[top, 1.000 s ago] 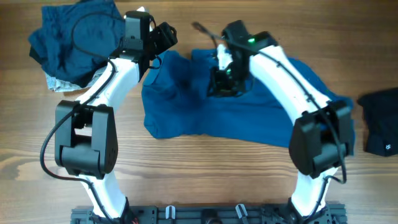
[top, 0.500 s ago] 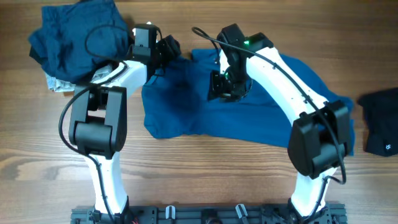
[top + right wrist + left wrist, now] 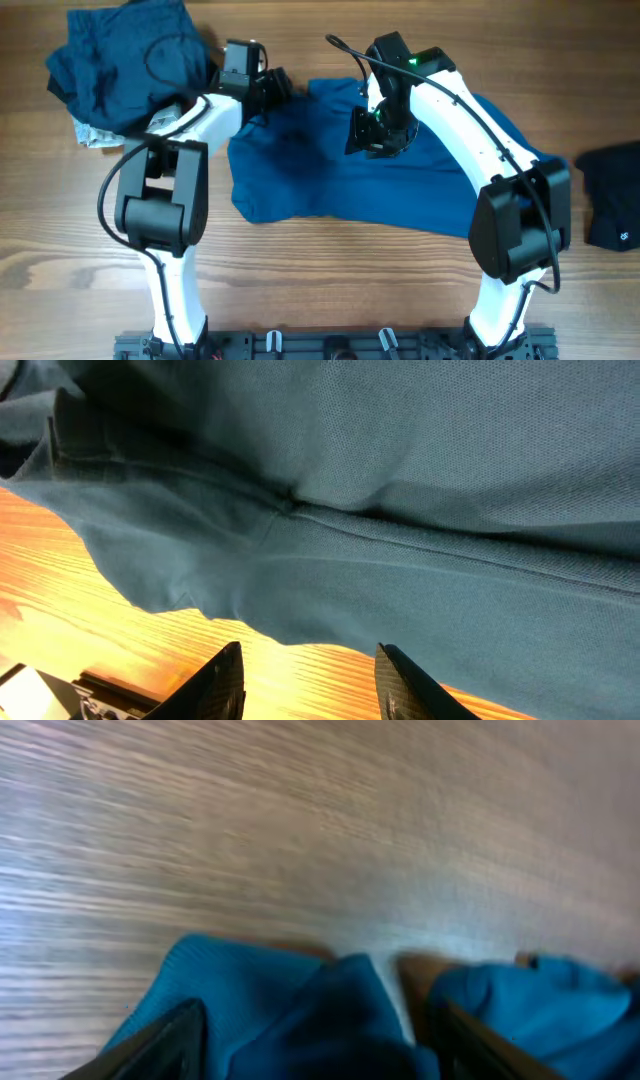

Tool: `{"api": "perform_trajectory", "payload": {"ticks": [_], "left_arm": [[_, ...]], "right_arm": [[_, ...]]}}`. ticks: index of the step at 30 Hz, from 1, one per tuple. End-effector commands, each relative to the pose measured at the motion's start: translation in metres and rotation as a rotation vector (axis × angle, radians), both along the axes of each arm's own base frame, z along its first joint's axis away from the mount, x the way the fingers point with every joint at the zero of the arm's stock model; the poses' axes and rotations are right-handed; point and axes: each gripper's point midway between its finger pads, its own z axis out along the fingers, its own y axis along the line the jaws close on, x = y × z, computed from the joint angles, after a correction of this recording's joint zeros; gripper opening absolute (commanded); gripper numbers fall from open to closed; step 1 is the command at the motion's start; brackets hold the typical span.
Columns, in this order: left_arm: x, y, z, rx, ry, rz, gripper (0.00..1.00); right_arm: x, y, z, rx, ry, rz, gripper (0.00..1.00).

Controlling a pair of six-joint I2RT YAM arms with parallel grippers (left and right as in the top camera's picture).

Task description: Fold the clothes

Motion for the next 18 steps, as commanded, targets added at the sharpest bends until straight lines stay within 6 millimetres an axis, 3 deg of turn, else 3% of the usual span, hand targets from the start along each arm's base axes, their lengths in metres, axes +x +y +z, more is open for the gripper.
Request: {"api": "perform_trajectory", "payload": {"ticks": [1,3,5,9,11,14,18], "left_arm": [[-0.032,-0.011,-0.033,0.086,0.093,-0.124,0.73],[-0.034,-0.004,-0.037,0.123,0.105,-0.109,0.71],[-0.036,-0.003,-0.038,0.132,0.117,-0.11,0.6],[-0.039,-0.001,-0.04,0.139,0.131,-0.107,0.21],[-0.039,0.001,-0.039,0.149,0.131,-0.1,0.11],[-0.038,0.009,-0.03,0.182,0.124,-0.078,0.04],[-0.052,0.025,-0.001,0.23,0.152,-0.007,0.04]], "right_arm": [[-0.001,-0.005,-0.006,-0.027,-0.004,0.02,0.43],[-0.001,-0.005,-0.006,-0.027,-0.005,0.02,0.43],[-0.001,-0.005,-0.006,-0.027,-0.005,0.02,0.43],[-0.001,-0.005,-0.006,-0.027,-0.004,0.019,0.43],[-0.001,-0.005,-0.006,-0.028,-0.003,0.019,0.43],[-0.001,-0.006,-0.006,-0.034,-0.004,0.018,0.42],[0.002,-0.012,-0.008,-0.075,-0.017,0.012,0.42]]}}
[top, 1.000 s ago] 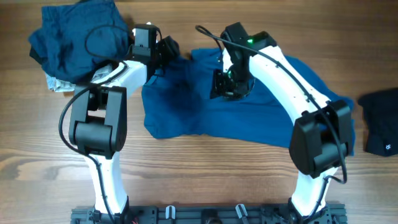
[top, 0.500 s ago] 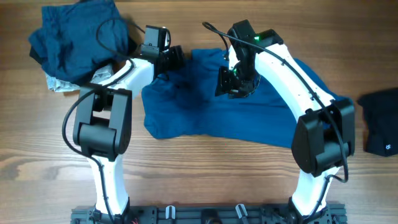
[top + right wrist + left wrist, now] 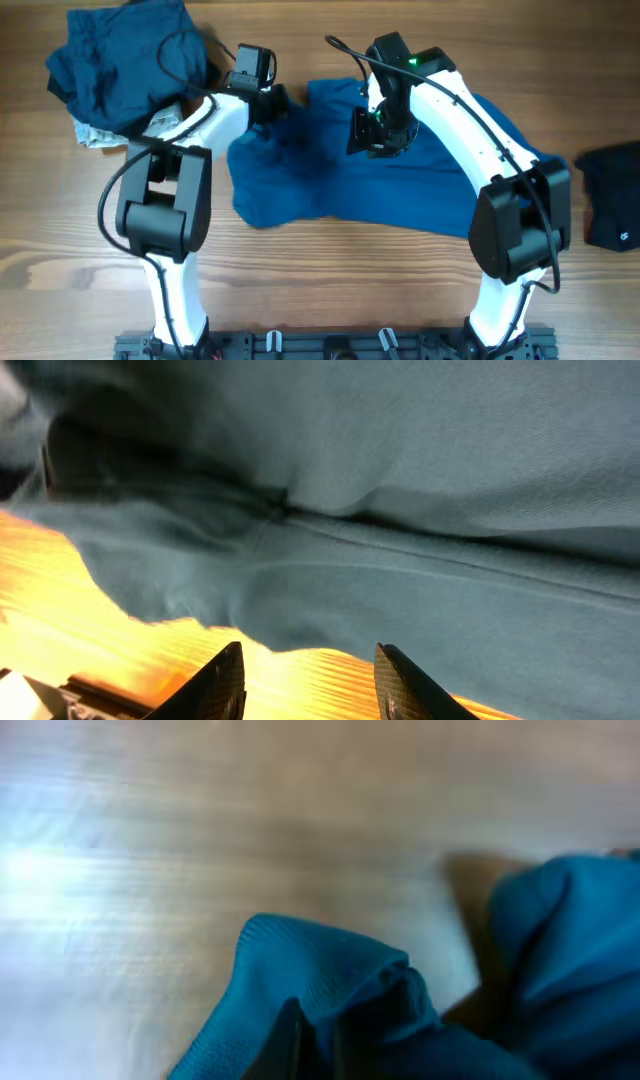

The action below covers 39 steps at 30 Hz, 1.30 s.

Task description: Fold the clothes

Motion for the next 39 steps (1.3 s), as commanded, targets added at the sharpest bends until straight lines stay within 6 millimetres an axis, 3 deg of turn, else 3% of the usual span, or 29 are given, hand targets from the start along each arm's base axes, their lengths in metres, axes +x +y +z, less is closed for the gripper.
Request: {"api": "perform_trajectory", "payload": {"ticks": [1,6,10,13,14,15,16,17,19,23,26,30,34,39], "left_arm": [[-0.026,0.022,0.018,0.074,0.06,0.113,0.04],[-0.061,0.032,0.044,0.076,0.153,0.175,0.04],[-0.097,0.047,0.038,0.128,0.299,0.226,0.04],[-0.111,0.054,0.036,0.152,0.356,0.247,0.04],[-0.108,0.057,0.036,0.168,0.341,0.259,0.11],[-0.102,0.057,0.037,0.169,0.316,0.263,0.47],[-0.091,0.058,0.039,0.162,0.273,0.27,0.77],[-0.08,0.057,0.041,0.145,0.228,0.272,0.86],[-0.06,0.059,0.047,0.118,0.156,0.265,0.87],[-0.032,0.065,0.053,-0.02,0.087,0.261,0.78],[-0.033,0.083,0.031,-0.121,0.162,0.29,0.71],[-0.036,0.081,0.015,-0.155,0.206,0.234,0.65],[-0.037,0.059,0.008,-0.16,0.201,0.107,0.64],[-0.03,0.019,0.014,-0.157,0.134,0.006,0.66]], "right_arm": [[0.001,-0.009,-0.007,-0.053,-0.005,-0.005,0.42],[0.006,-0.006,-0.007,-0.045,-0.017,-0.046,0.36],[0.007,-0.006,-0.007,-0.044,-0.019,-0.045,0.36],[0.006,-0.006,-0.007,-0.044,-0.017,-0.045,0.37],[0.007,-0.006,-0.007,-0.044,-0.017,-0.045,0.37],[0.007,-0.006,-0.007,-0.044,-0.019,-0.045,0.37],[0.007,-0.006,-0.007,-0.042,-0.022,-0.045,0.37],[0.008,-0.006,-0.007,-0.042,-0.022,-0.045,0.38],[0.007,-0.006,-0.007,-0.042,-0.022,-0.044,0.38],[0.007,-0.005,-0.007,-0.042,-0.022,-0.042,0.38],[0.007,-0.005,-0.007,-0.042,-0.022,-0.042,0.38],[0.008,-0.005,-0.007,-0.041,-0.023,-0.042,0.41],[0.009,-0.005,-0.006,-0.038,-0.03,-0.043,0.41],[0.009,-0.005,-0.007,-0.04,-0.027,-0.042,0.42]]}}
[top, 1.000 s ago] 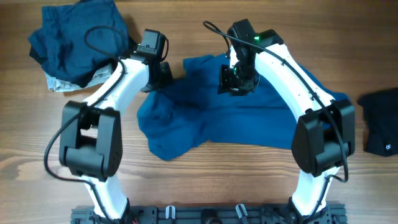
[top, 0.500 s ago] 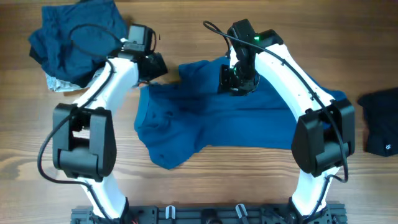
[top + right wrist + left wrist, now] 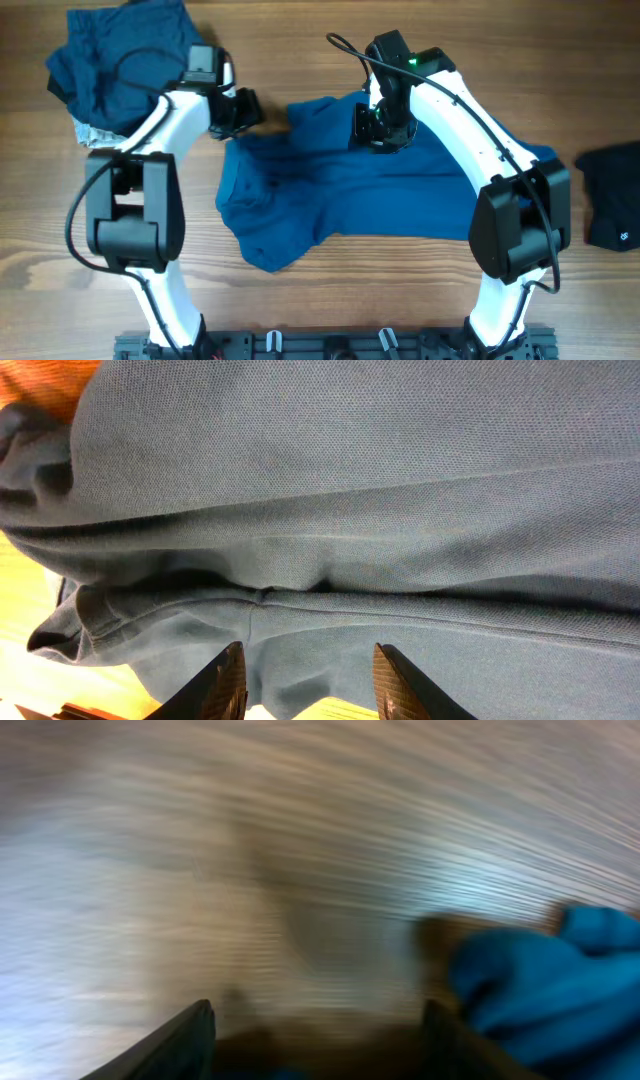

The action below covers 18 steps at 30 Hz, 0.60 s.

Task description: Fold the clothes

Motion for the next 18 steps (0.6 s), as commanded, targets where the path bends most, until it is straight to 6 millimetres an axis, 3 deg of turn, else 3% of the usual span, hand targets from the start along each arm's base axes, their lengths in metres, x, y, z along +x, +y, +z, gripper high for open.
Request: {"api": "perform_trajectory", "payload": {"ticks": [1,4,11,15,18], "left_arm": [[0.0,-0.035,-0.003,-0.019,-0.034,-0.11,0.67],[-0.004,-0.049,-0.018,-0.016,-0.013,-0.139,0.68],[-0.016,-0.056,-0.05,-0.006,0.058,-0.161,0.68],[-0.017,-0.059,-0.051,-0.003,0.056,-0.174,0.5],[-0.02,-0.067,-0.051,0.012,0.05,-0.208,0.49]], "right_arm": [[-0.002,-0.004,-0.005,-0.024,0.01,-0.011,0.41],[-0.003,-0.004,-0.005,-0.026,0.014,-0.011,0.41],[-0.005,-0.005,-0.005,-0.03,0.023,-0.01,0.42],[-0.005,-0.005,-0.005,-0.03,0.022,-0.01,0.41],[-0.004,-0.005,-0.005,-0.029,0.021,-0.01,0.42]]}}
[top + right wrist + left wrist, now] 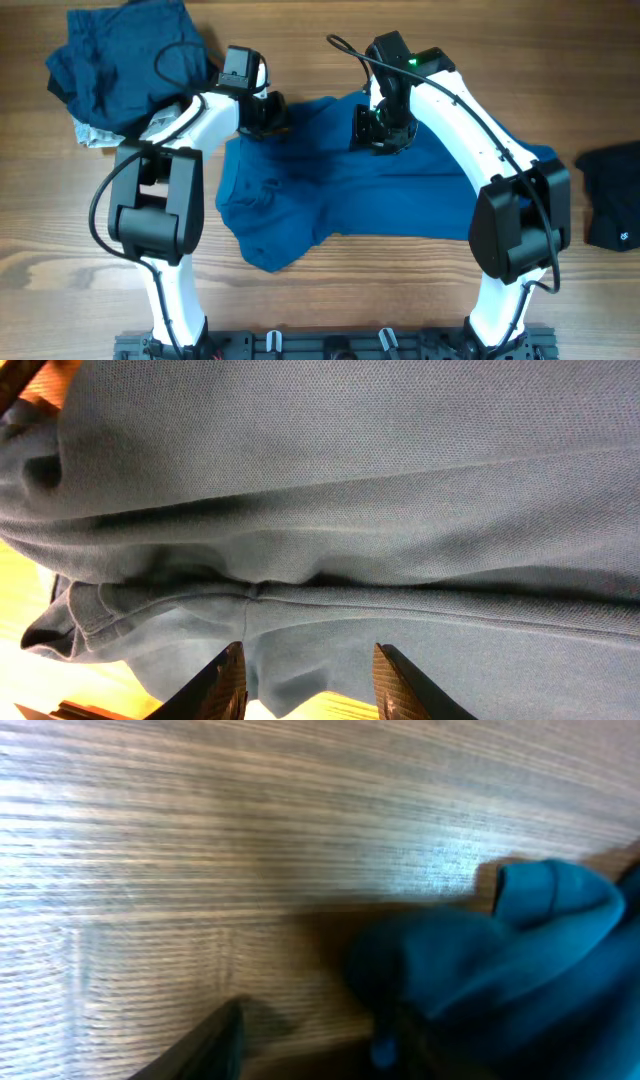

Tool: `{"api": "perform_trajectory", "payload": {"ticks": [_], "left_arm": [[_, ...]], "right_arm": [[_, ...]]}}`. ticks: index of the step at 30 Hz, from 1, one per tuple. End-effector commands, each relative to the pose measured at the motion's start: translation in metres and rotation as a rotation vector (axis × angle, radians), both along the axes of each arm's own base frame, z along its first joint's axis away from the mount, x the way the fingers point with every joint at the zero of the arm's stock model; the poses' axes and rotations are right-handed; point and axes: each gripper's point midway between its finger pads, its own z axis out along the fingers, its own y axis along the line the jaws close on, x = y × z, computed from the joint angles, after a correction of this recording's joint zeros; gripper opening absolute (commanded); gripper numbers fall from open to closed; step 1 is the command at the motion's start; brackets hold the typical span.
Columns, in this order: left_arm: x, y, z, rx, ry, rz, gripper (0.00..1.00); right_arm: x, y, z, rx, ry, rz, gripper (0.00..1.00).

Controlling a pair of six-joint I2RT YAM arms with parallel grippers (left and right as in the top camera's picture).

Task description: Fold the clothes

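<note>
A blue shirt (380, 195) lies crumpled across the middle of the table, one corner drooping toward the front left. My left gripper (270, 113) sits at the shirt's far left edge. In the left wrist view it (315, 1017) is open, with a bunched fold of the shirt (500, 940) against its right finger and bare wood between the fingers. My right gripper (378, 133) hovers over the shirt's far middle. It is open (310, 665) just above the fabric and a seam (400, 605), holding nothing.
A pile of dark blue clothes (120, 60) lies at the far left over a pale patterned cloth (95, 135). A dark folded garment (612, 195) sits at the right edge. The wooden table (330, 285) shows bare wood along the front.
My left gripper was open over bare wood left of the shirt. It is now further right, at the shirt's far left edge, still open. The shirt and the right gripper are as they were.
My left gripper stood open at the shirt's far left corner, then was shut on that edge. Later the shirt lay shifted left with a corner drooping forward, and the gripper was open beside it. Now it is back at the edge. The right gripper stayed open above the shirt.
</note>
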Motion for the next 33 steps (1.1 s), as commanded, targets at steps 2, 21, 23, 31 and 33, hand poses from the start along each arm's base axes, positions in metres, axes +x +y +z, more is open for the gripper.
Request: {"api": "perform_trajectory", "payload": {"ticks": [2,21,23,31,33], "left_arm": [[-0.023,-0.014,-0.036,0.07,0.072,-0.064,0.49],[0.037,-0.001,0.069,0.354,-0.149,-0.017,0.04],[0.039,-0.002,0.087,0.345,-0.175,-0.012,0.04],[0.035,0.014,0.133,0.413,-0.251,0.018,0.12],[0.025,0.013,0.128,0.425,-0.214,0.0,0.13]], "right_arm": [[-0.001,-0.003,-0.005,-0.02,0.006,-0.01,0.41],[0.007,-0.01,-0.007,-0.067,-0.031,-0.017,0.25],[0.008,-0.01,-0.007,-0.068,-0.037,-0.017,0.24],[0.015,-0.01,-0.008,-0.075,-0.065,-0.028,0.23],[0.015,-0.01,-0.008,-0.074,-0.064,-0.036,0.24]]}}
